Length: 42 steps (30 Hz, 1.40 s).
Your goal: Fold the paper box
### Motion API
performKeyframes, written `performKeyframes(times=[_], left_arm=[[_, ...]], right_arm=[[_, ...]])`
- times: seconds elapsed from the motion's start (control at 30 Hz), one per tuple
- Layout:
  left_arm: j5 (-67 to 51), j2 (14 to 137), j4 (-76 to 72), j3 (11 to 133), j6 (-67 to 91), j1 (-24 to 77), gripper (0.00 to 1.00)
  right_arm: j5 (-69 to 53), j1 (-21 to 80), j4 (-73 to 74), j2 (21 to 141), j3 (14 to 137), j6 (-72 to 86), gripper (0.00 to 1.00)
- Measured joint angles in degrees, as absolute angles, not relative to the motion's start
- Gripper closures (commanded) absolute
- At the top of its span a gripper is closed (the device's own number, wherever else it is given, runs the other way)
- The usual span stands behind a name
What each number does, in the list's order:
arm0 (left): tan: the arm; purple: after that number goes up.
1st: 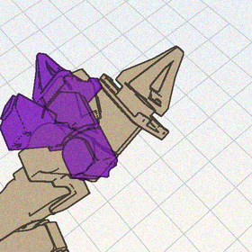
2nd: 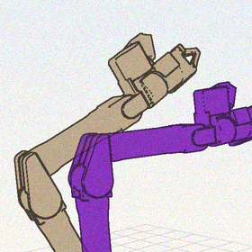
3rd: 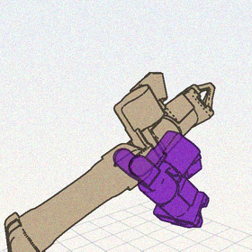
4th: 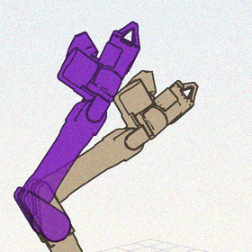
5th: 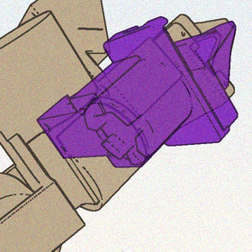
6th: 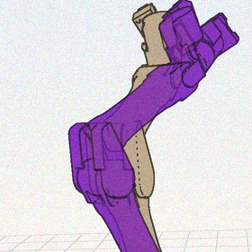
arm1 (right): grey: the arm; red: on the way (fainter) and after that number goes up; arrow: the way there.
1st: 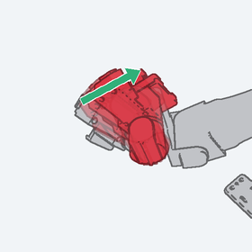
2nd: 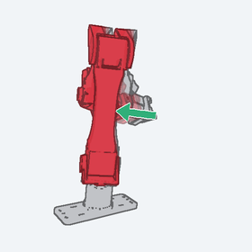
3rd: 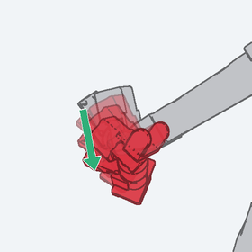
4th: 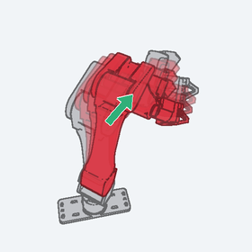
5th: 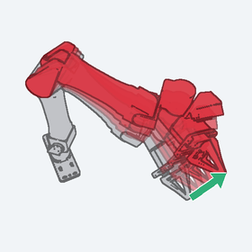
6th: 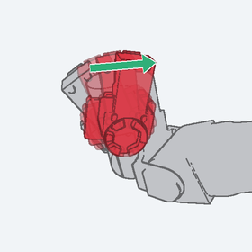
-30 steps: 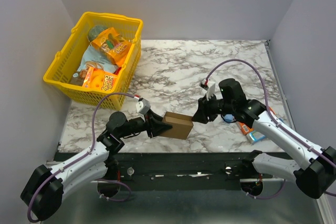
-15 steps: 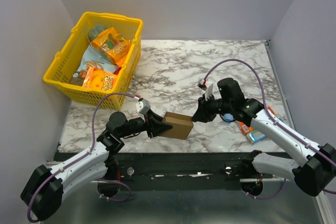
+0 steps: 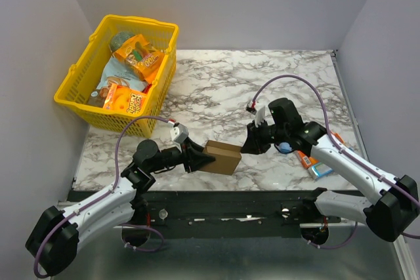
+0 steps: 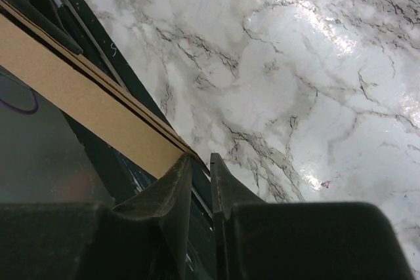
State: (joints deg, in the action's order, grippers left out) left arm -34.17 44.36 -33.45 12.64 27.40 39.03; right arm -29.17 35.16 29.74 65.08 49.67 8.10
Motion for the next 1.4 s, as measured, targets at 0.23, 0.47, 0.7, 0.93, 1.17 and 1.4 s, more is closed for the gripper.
performKeyframes(times=[0.23,0.47,0.7,0.93,1.17,1.4], left_arm=[[-34.0,44.4,-33.3,12.6,27.2,39.0,0.87],[-32.8,44.6,-33.3,12.6,26.0,39.7,0.87],[-31.5,44.8,-32.1,12.6,24.7,40.3,0.87],[-27.9,43.6,-30.2,12.6,22.2,42.2,0.87],[-25.1,42.6,-27.9,12.7,20.5,43.4,0.87],[-23.8,40.7,-25.1,12.7,20.0,43.6,0.89]], right_arm=[[-28.9,35.2,30.1,65.1,50.0,8.1,0.88],[-29.1,35.1,30.4,65.2,50.3,9.3,0.96],[-28.7,35.0,30.4,67.4,50.7,15.0,0.99],[-26.6,35.1,30.5,68.4,51.4,23.2,0.99],[-21.4,37.8,30.5,69.8,52.3,27.7,0.99],[-16.4,41.5,30.5,71.8,53.1,30.5,0.99]])
